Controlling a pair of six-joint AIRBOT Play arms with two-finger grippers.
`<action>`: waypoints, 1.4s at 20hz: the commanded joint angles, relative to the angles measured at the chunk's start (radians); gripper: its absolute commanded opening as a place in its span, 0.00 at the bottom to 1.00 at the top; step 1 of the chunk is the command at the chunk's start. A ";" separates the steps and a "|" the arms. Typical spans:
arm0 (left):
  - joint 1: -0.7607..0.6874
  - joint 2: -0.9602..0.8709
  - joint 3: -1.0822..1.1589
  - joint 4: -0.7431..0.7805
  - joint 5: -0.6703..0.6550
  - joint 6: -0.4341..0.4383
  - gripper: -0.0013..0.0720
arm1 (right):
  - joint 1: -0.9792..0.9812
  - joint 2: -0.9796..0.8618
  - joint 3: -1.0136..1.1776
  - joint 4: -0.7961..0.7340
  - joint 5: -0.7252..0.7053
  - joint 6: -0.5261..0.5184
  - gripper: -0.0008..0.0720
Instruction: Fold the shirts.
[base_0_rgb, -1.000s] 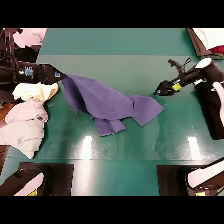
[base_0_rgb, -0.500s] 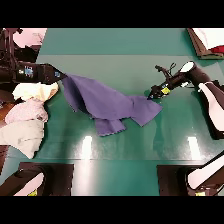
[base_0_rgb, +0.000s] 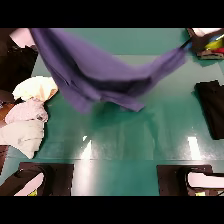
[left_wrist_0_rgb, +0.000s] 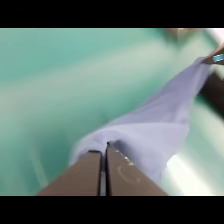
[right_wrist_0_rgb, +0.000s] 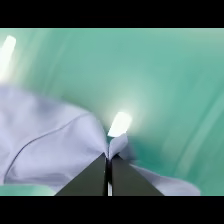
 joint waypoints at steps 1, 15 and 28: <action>0.001 0.000 0.253 0.008 -0.003 0.001 0.05 | -0.082 0.206 0.119 0.000 -0.170 0.035 0.03; 0.001 0.098 0.275 -0.336 -0.064 -0.029 0.05 | -0.476 0.545 0.131 0.009 -0.286 0.070 0.03; 0.001 -0.175 -0.874 -0.084 0.299 0.006 0.05 | 0.103 -0.161 -0.181 -0.237 -0.286 0.148 0.03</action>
